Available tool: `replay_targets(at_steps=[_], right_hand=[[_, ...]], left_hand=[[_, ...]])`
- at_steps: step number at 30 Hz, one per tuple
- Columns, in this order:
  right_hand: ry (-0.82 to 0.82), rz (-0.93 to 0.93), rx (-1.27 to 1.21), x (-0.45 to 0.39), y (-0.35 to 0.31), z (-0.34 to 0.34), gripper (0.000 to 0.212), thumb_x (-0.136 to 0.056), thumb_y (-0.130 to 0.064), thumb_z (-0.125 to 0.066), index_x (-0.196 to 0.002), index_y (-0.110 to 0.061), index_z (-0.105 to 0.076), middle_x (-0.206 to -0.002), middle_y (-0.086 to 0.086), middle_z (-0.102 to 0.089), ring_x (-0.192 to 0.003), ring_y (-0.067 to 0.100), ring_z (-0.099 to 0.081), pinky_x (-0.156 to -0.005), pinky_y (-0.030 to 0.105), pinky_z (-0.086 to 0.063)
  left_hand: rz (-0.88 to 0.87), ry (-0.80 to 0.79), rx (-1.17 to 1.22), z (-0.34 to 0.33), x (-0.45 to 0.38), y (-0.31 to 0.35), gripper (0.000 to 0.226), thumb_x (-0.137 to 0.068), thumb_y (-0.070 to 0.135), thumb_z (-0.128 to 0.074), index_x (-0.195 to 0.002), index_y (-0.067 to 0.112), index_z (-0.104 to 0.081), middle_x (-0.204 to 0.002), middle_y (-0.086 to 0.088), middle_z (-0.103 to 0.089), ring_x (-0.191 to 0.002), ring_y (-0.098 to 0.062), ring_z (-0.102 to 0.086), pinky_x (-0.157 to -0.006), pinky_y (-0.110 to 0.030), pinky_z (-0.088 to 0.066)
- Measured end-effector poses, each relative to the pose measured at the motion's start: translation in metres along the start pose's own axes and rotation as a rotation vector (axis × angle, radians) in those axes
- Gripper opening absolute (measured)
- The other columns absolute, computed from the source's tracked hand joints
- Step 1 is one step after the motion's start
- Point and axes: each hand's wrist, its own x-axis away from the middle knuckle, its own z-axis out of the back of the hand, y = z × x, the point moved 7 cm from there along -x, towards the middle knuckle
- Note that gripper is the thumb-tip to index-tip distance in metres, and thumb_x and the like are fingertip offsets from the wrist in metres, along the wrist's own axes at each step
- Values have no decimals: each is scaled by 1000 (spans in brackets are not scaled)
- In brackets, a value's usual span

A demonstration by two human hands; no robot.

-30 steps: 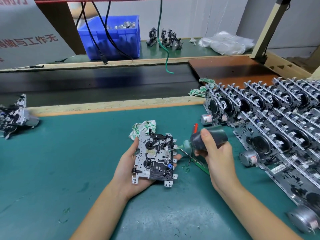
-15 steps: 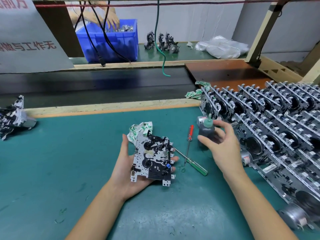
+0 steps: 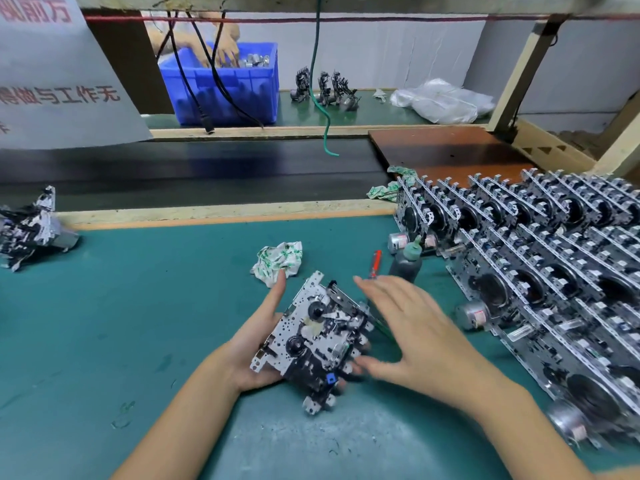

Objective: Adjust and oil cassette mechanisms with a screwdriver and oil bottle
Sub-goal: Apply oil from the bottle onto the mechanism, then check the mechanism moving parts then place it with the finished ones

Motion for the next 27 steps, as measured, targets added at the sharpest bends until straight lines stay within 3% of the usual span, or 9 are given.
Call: replay_targets(at_steps=[2,6,8,11,14,17,21,24,27], right_hand=[[-58,24,68,2,2,0,90,-70,-81,-35,-142,-27,-36,-140,-13,-38,-135,6,-22,-107,13,5],[81,147,176,10,-6,12,62,-73,-74,-39,-86,-19,-65,-90,-8,-64,-94,17,-60,-94,24,-30],[132,147,164,18,-6,10,56,-74,-73,-42,-74,-21,-64,-80,-10,-62,-86,17,-61,-86,26,-35],[160,98,76,28,-8,-1,53,-74,-73,-47,-65,-22,-57,-79,-11,-59,-84,15,-58,-82,24,-35],[194,58,37,32,-9,-9,53,-75,-72,-48,-69,-20,-56,-83,-9,-58,-89,16,-55,-82,23,-34],[218,61,49,31,-12,-12,54,-78,-70,-47,-79,-18,-60,-85,-7,-57,-90,17,-54,-86,25,-33],[228,90,56,28,-17,-17,49,-82,-60,-48,-79,-13,-59,-85,-2,-57,-83,22,-57,-87,29,-35],[250,92,90,26,-18,-16,53,-80,-62,-48,-75,-11,-60,-81,-1,-59,-77,23,-58,-84,30,-36],[286,71,97,28,-16,-15,51,-81,-59,-49,-71,-10,-61,-76,0,-61,-72,23,-58,-77,30,-37]], left_hand=[[91,21,-43,-1,1,-1,89,-61,76,-65,-119,7,-67,-129,-20,-58,-121,-36,-54,-103,-47,-43],[230,111,-208,4,-1,5,93,-57,82,-53,-107,5,-70,-120,-21,-63,-113,-35,-59,-102,-47,-43],[243,181,-359,7,-1,13,87,-53,87,-48,-79,7,-69,-87,-15,-67,-81,-28,-65,-83,-37,-53],[168,269,-526,10,13,23,86,-68,87,-27,-55,10,-64,-54,-4,-56,-46,-15,-49,-46,-19,-42],[-182,751,-971,18,46,54,83,-78,80,-16,-71,19,-71,-75,-2,-69,-70,-21,-63,-64,-27,-48],[-240,1092,-1518,7,92,53,81,-63,89,-4,-67,26,-55,-65,5,-61,-67,-23,-58,-60,-32,-38],[-89,978,-1825,-11,103,9,83,-44,96,2,-76,35,-45,-67,12,-60,-71,-10,-60,-54,-26,-36],[-209,1014,-1852,-15,97,1,83,-42,98,-2,-80,36,-42,-75,9,-66,-83,-11,-65,-57,-28,-35],[-399,964,-1816,-20,89,4,65,-52,95,-25,-58,31,-25,-48,1,-57,-53,-19,-62,-46,-28,-31]])
